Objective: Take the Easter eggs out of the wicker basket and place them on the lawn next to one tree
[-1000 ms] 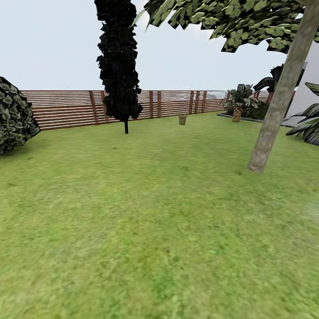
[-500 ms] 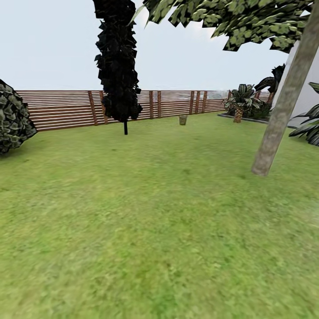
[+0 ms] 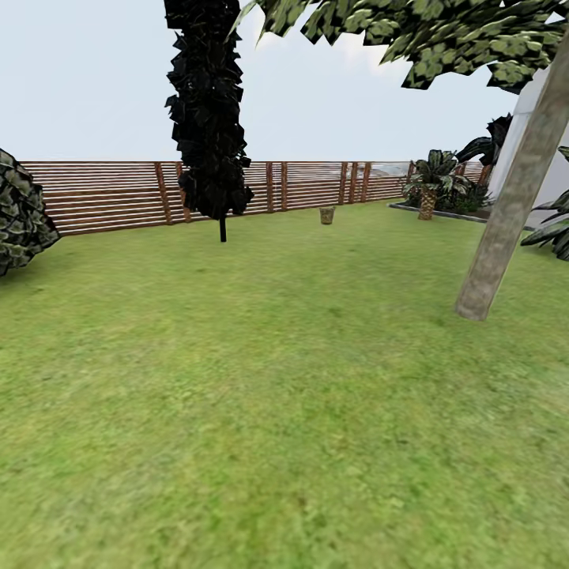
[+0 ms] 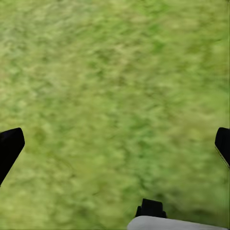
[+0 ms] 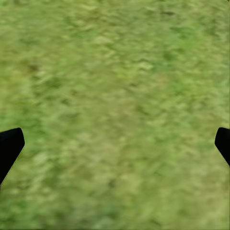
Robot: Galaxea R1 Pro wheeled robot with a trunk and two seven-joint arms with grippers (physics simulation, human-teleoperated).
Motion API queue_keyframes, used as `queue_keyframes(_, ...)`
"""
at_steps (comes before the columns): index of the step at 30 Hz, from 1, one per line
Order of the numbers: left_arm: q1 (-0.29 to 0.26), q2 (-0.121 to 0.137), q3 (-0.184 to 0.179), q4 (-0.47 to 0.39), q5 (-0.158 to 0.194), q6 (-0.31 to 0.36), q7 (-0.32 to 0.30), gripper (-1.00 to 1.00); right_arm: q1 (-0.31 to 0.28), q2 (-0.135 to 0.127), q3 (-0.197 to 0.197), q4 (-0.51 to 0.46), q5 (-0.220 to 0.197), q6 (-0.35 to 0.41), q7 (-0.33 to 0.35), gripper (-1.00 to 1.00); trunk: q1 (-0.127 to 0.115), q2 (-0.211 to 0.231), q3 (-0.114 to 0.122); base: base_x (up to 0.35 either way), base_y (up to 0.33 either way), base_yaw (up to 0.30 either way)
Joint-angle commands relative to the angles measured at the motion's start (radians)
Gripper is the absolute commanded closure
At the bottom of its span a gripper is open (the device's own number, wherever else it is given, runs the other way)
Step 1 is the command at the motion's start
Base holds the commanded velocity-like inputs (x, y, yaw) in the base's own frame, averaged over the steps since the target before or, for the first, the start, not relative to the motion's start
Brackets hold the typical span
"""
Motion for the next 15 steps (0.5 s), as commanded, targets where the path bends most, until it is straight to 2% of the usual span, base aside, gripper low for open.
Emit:
queue_keyframes(1, -0.001, 0.000, -0.002, 0.001, -0.001, -0.003, 0.005, -1.00, -0.001, -0.001, 0.009, 0.000, -0.009, -0.003, -0.004, -1.00, 0.001, -0.001, -0.001, 0.335, 0.000, 0.000)
queue_keyframes(15, -0.001, -0.002, -0.002, 0.001, -0.001, -0.003, 0.005, -1.00, -0.001, -0.001, 0.009, 0.000, -0.009, -0.003, -0.004, -1.00, 0.001, -0.001, -0.001, 0.335, 0.000, 0.000)
